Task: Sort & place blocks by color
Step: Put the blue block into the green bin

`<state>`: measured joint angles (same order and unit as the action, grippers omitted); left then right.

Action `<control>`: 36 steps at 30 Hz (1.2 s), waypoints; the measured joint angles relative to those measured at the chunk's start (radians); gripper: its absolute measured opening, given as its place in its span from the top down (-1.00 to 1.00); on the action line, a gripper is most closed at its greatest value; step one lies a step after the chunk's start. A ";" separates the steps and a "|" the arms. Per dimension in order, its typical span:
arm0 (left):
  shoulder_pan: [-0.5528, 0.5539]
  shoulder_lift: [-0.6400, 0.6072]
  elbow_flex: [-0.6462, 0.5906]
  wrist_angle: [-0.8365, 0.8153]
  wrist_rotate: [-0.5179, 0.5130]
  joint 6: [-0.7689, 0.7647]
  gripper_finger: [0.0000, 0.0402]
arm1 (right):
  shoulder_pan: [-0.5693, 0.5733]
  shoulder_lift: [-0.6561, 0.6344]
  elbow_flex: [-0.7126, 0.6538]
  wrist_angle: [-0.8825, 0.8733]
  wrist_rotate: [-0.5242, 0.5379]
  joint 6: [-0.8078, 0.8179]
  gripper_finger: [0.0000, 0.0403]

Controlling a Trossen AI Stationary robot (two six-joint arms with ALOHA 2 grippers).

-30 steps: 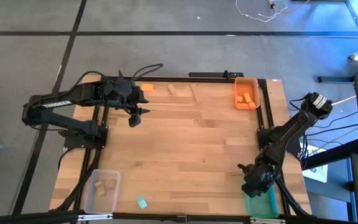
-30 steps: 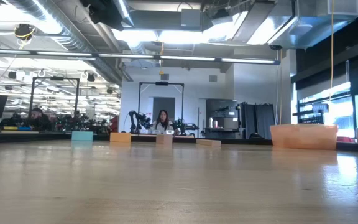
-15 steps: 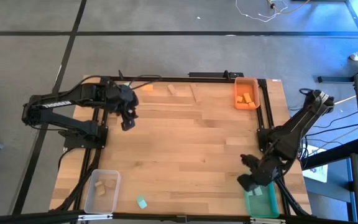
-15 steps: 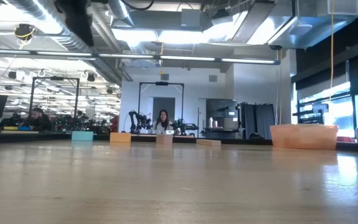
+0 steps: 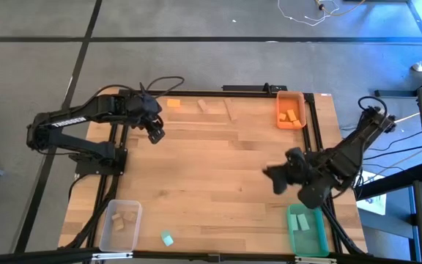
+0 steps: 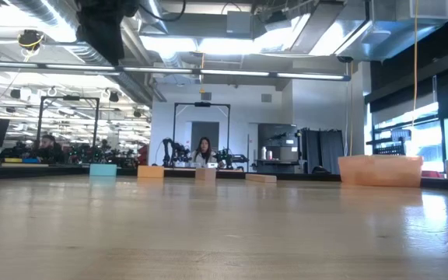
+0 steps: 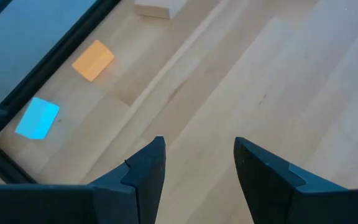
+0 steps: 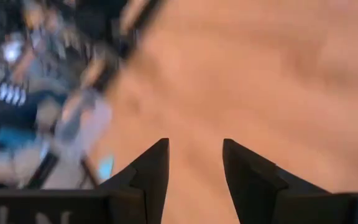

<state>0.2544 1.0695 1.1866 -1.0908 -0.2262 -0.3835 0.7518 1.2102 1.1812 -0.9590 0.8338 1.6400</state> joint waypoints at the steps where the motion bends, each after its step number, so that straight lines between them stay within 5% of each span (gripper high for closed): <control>1: 0.005 0.000 0.000 0.000 0.002 0.001 0.10 | -0.020 0.000 0.000 0.007 0.036 -0.029 0.26; 9: 0.034 0.000 0.000 0.002 0.002 0.090 0.10 | -0.306 0.000 0.001 0.034 -0.020 -0.114 0.26; 21: 0.148 0.005 0.000 0.071 0.015 0.219 0.10 | -0.824 0.030 0.000 0.584 -0.449 -0.928 0.26; 36: 0.509 0.302 0.000 0.128 -0.066 0.000 0.10 | -1.226 0.143 0.000 0.662 -0.815 -1.210 0.26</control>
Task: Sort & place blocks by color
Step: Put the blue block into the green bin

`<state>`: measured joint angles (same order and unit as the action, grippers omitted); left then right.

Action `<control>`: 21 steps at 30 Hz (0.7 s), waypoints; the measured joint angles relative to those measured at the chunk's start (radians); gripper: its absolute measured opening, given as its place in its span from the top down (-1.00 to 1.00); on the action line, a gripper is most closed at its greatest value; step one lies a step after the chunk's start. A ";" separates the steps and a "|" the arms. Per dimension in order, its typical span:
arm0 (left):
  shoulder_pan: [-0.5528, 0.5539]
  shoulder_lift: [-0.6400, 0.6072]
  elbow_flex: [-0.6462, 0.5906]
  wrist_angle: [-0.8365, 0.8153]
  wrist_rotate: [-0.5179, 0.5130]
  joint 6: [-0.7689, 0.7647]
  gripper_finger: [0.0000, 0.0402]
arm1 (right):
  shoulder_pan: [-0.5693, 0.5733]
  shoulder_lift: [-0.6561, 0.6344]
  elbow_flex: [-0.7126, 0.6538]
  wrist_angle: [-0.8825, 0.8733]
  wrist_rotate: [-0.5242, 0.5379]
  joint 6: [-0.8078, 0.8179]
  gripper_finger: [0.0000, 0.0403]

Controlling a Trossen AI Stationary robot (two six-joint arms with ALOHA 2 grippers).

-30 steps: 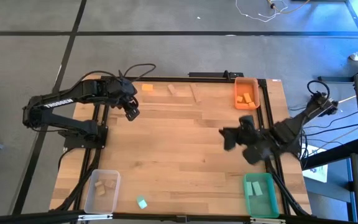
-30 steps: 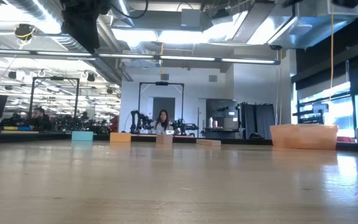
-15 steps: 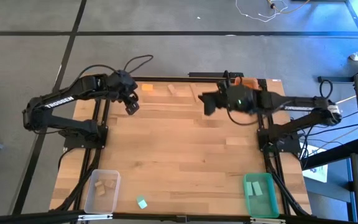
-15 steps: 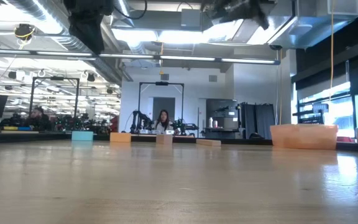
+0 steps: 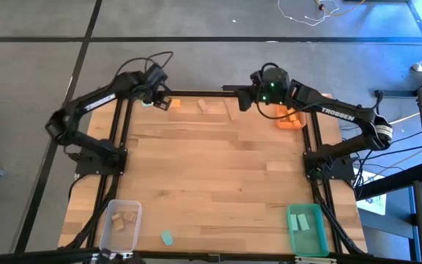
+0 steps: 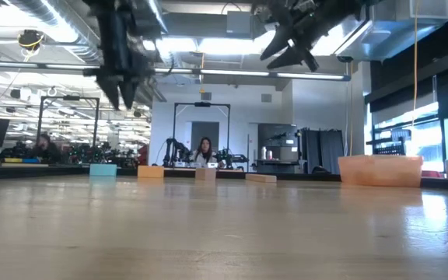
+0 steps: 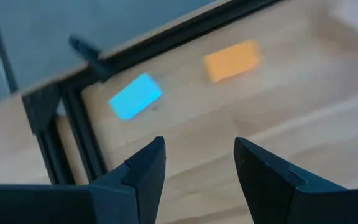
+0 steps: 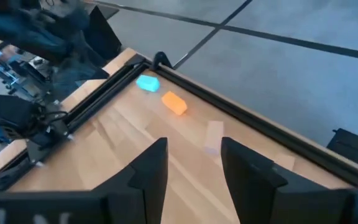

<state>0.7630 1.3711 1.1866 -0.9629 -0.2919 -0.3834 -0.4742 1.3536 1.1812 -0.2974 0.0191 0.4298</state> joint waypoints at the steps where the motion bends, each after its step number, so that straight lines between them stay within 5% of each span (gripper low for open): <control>1: 0.027 0.029 0.000 0.001 0.008 -0.010 0.10 | -0.012 0.001 0.000 -0.001 -0.003 -0.008 0.26; 11: 0.179 0.262 0.000 0.083 0.039 -0.016 0.10 | -0.060 0.002 0.000 0.000 -0.006 -0.103 0.26; 21: 0.223 0.286 0.092 0.240 0.149 -0.047 0.16 | -0.066 0.002 0.000 0.002 -0.006 -0.152 0.26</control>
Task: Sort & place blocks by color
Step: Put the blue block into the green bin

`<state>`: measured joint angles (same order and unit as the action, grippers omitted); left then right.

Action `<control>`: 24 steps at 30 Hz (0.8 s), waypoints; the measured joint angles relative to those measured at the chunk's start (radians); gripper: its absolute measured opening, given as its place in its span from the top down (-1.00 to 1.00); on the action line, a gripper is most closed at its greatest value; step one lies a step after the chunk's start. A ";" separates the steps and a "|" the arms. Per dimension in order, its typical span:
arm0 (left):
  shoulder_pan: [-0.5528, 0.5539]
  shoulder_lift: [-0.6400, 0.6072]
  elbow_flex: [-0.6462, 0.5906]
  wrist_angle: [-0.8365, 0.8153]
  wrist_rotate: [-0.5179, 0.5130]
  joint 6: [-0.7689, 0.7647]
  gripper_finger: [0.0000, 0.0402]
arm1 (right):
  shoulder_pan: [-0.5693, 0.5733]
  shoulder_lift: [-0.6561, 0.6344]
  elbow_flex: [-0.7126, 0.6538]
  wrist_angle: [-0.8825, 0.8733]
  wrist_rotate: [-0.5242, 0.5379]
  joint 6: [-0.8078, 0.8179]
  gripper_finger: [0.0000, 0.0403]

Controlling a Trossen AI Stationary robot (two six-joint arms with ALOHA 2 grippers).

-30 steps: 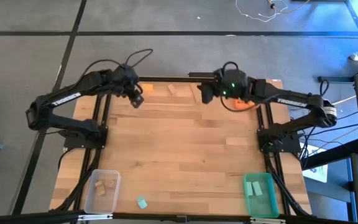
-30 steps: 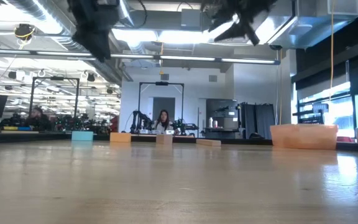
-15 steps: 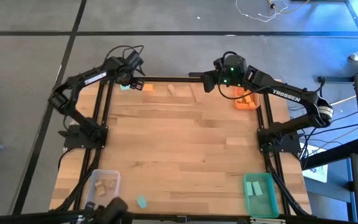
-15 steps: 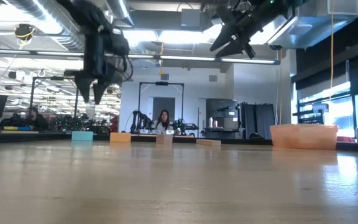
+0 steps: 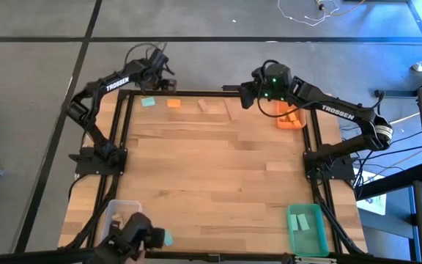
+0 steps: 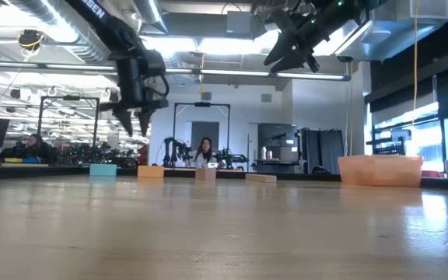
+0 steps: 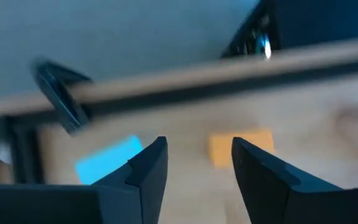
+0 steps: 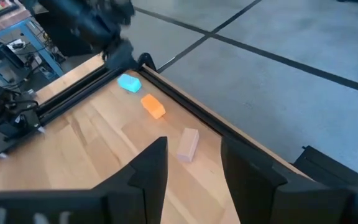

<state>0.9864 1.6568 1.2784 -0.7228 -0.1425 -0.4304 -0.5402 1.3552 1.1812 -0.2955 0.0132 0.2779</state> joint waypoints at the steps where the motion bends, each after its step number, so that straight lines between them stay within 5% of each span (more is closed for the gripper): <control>1: 0.004 0.007 0.026 -0.006 -0.015 0.013 0.19 | -0.001 0.000 0.000 0.000 0.001 0.000 0.26; 15: 0.116 0.171 0.231 -0.303 0.025 0.189 0.96 | -0.001 0.000 0.000 0.000 0.002 -0.029 0.26; 24: 0.171 0.234 0.231 -0.381 0.056 0.232 1.00 | -0.005 0.000 0.000 0.000 0.002 -0.053 0.26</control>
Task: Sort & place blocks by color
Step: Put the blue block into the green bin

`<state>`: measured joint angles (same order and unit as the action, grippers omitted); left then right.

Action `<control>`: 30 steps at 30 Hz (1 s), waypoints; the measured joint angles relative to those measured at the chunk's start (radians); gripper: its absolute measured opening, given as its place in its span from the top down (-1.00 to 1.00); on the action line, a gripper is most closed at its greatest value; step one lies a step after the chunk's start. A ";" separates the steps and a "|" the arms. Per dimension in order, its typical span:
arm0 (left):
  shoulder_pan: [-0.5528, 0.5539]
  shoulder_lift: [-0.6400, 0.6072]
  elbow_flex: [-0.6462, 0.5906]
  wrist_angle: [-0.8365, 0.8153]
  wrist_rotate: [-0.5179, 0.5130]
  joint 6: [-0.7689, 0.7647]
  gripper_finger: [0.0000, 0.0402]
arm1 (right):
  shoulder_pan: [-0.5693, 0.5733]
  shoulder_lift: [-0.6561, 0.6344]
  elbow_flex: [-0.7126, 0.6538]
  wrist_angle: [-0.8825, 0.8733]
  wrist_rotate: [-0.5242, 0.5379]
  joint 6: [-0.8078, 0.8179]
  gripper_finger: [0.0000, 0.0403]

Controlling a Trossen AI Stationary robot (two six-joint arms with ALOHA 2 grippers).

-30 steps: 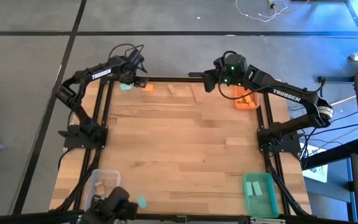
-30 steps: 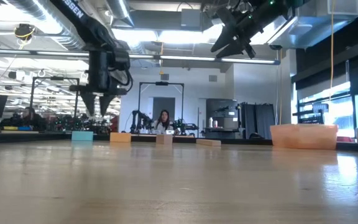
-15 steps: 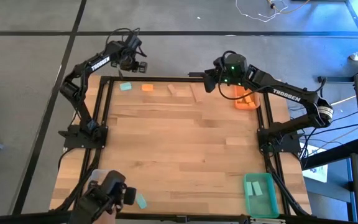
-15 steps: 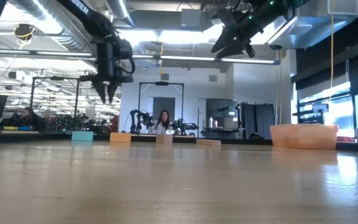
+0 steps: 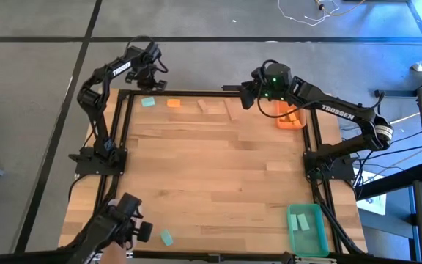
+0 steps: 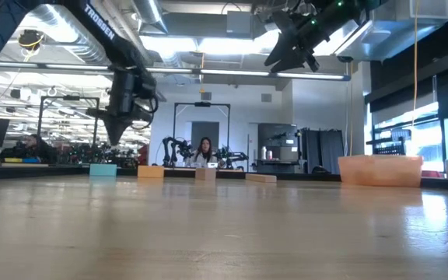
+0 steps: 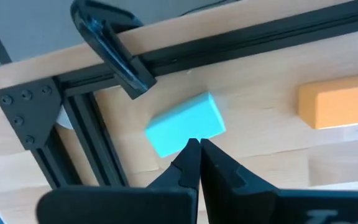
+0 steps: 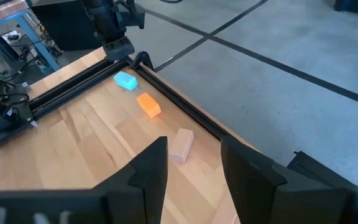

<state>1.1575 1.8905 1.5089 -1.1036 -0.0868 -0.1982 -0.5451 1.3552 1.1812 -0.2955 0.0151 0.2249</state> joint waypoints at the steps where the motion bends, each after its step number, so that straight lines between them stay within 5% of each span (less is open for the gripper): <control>1: 0.003 0.005 0.000 -0.001 0.000 -0.001 1.00 | -0.002 0.000 0.000 0.000 0.000 0.000 0.26; 30: 0.001 0.131 0.000 0.022 -0.008 -0.001 1.00 | -0.080 0.000 0.000 0.000 -0.001 -0.027 0.26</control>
<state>1.1587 2.0212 1.5089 -1.0818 -0.0943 -0.1997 -0.6247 1.3548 1.1812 -0.2958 0.0139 0.1975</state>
